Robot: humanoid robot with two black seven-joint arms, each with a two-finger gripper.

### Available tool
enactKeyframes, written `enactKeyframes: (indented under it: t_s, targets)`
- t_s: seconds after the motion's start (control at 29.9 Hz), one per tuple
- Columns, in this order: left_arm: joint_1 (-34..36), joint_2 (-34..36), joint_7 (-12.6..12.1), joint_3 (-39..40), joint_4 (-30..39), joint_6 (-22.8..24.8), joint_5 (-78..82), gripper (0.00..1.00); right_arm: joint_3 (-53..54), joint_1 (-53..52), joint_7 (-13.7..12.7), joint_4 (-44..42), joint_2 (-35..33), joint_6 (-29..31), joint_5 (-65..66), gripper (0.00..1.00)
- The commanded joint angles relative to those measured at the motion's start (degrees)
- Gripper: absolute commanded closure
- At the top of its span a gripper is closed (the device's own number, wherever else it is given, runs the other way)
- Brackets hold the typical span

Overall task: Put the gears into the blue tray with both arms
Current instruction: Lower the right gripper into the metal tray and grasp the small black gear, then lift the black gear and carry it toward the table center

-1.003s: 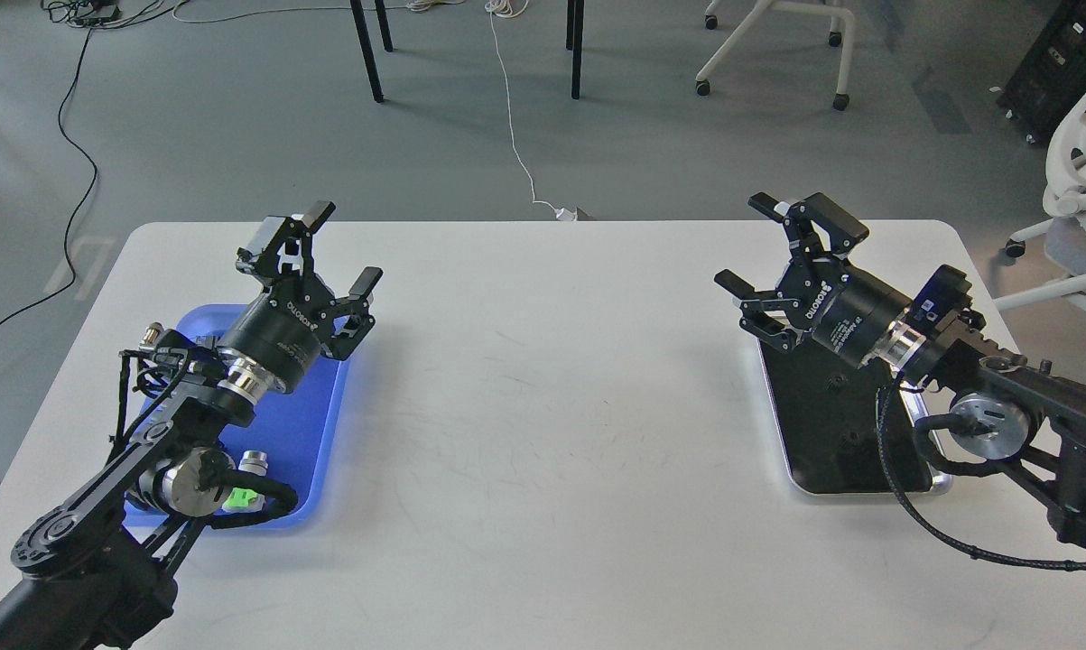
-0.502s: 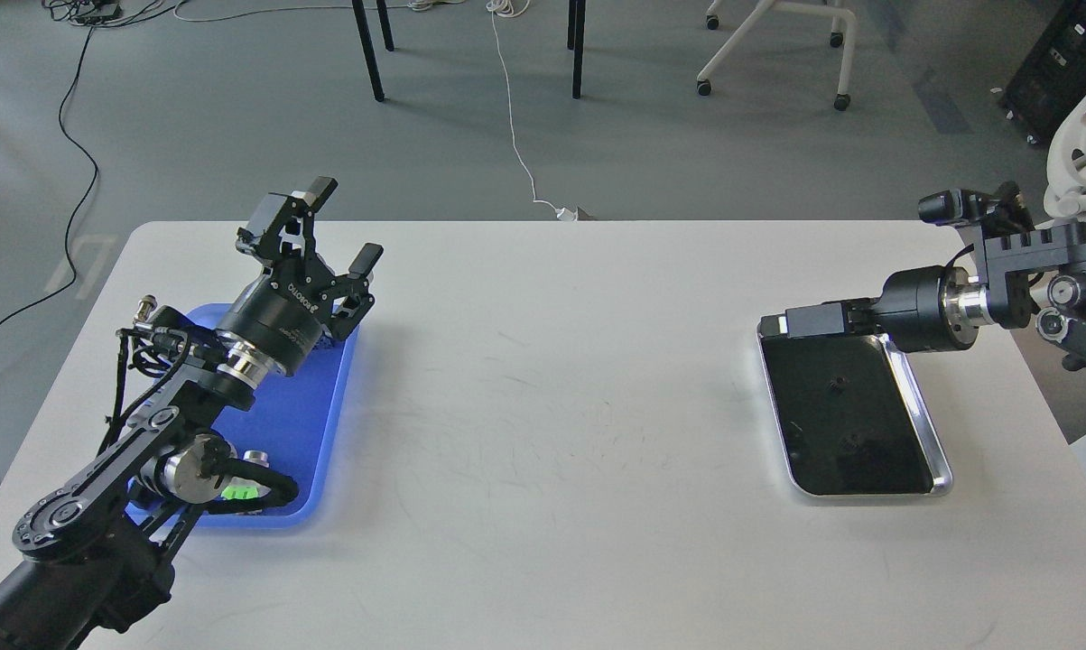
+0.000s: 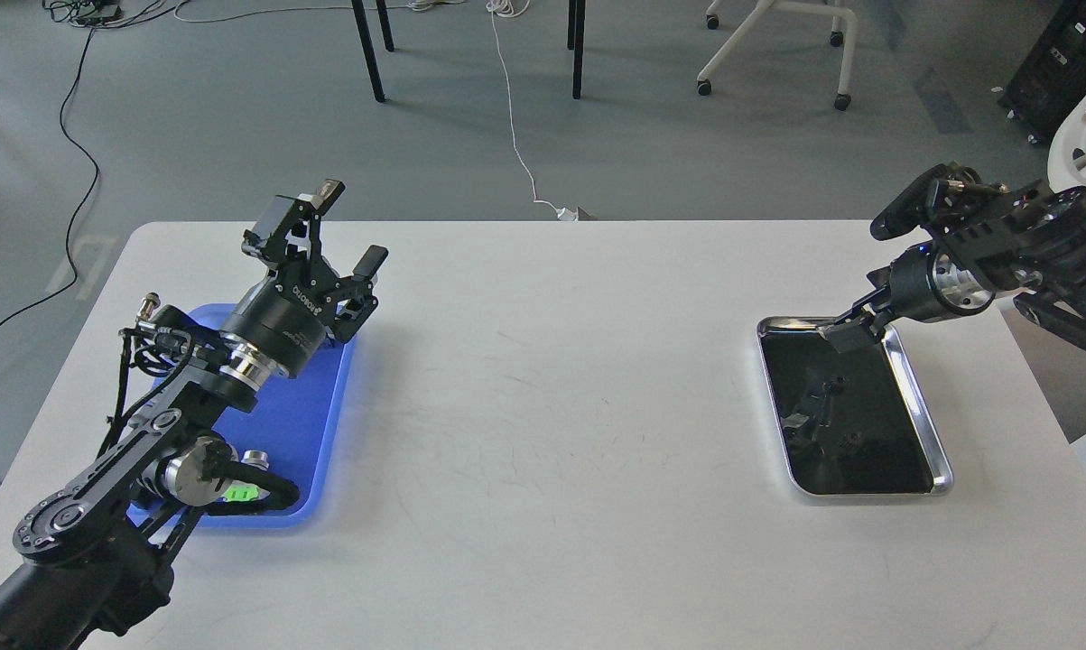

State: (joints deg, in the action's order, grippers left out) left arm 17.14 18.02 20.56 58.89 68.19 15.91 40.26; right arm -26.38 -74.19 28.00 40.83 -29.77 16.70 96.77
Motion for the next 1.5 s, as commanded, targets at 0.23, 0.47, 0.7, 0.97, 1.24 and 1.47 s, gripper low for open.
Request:
enactKeyframes:
  t_s: [0.23, 0.47, 0.7, 0.97, 1.24, 1.47]
  targets:
    - [-0.17, -0.01, 0.01, 0.00, 0.02, 0.08, -0.01, 0.02, -0.95, 3.88, 0.00, 0.74, -0.20, -0.70, -0.26, 0.08]
    - [-0.35, 0.17, -0.08, 0.00, -0.07, 0.08, -0.01, 0.02, -1.57, 5.02, 0.00, 0.48, -0.29, -1.49, -0.26, 0.15]
    - [-0.61, -0.01, 0.01, 0.00, 0.02, 0.08, -0.01, 0.02, -1.57, 6.78, 0.00, -0.05, 0.15, -3.60, -0.44, 0.23]
    - [-0.61, -0.10, 0.01, 0.00, 0.02, 0.08, -0.01, 0.02, -1.30, 7.39, 0.00, -0.76, 0.41, -3.78, -0.61, 0.31]
    - [-0.70, -0.01, 0.01, 0.00, 0.02, 0.08, -0.01, 0.02, -1.30, 7.83, 0.00, -0.93, 0.67, -3.78, -0.61, 0.47]
    - [-0.70, -0.01, 0.01, 0.00, 0.02, 0.08, -0.01, 0.02, -1.30, 8.01, 0.00, -1.55, 0.76, -3.78, -0.61, 0.57]
